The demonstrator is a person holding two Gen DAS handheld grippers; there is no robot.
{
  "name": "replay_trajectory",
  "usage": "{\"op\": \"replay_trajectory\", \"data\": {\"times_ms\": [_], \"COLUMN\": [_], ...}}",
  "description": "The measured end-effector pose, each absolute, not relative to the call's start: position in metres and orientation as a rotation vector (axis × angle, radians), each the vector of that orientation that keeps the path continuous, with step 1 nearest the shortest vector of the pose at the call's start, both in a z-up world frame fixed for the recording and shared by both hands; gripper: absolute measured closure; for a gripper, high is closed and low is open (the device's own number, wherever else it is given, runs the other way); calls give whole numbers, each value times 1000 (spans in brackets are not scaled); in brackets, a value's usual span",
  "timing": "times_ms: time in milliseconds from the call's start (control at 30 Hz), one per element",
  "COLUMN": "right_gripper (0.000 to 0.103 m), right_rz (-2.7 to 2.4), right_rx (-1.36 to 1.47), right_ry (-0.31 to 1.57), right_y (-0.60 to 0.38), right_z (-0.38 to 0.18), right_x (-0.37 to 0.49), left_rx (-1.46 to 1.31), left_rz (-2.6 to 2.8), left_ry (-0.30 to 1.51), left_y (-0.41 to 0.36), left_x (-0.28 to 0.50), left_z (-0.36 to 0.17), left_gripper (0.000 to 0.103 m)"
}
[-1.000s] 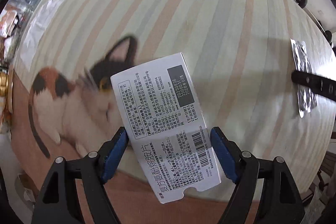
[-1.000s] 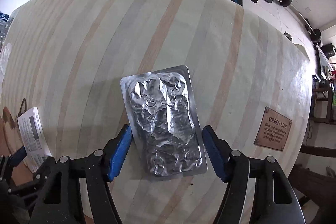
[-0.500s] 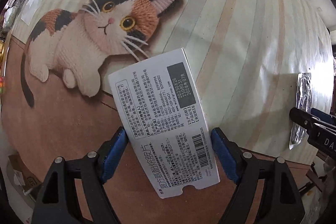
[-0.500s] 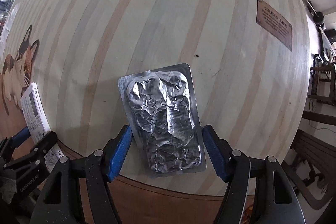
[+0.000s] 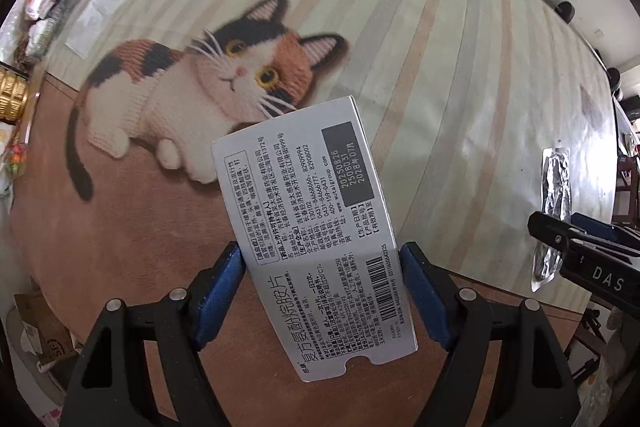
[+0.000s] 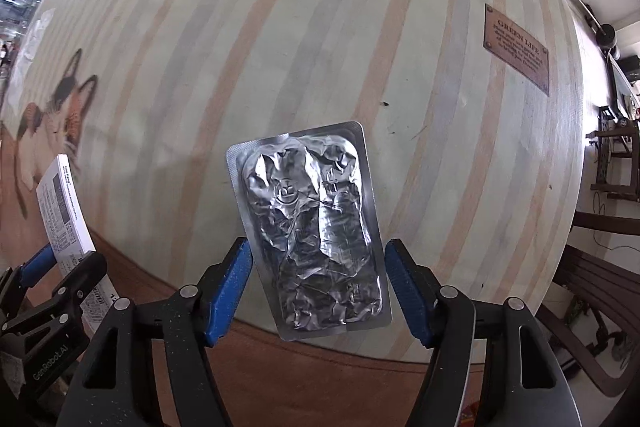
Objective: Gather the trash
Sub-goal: 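Carry the blister pack and leaflet to the bin and release them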
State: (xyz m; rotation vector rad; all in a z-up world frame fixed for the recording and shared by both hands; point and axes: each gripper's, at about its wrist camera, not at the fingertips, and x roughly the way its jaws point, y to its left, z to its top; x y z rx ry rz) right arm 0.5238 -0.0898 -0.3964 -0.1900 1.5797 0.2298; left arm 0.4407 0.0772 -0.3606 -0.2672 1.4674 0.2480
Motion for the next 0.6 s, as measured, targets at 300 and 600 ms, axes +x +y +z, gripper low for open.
{"op": "replay_trajectory", "data": {"times_ms": [300, 600], "right_gripper": [33, 33], "right_rz": [365, 539], "right_rx": [-184, -214], "right_ry": [1469, 1391], "right_y": [-73, -11], "right_z": [-325, -262], "right_x": [459, 329], "left_rx": [-315, -457], "left_rz": [319, 426], "left_ry": [1288, 1158], "left_y": [112, 154], "left_x": [365, 198], "left_z": [-283, -248], "left_gripper": [26, 26]}}
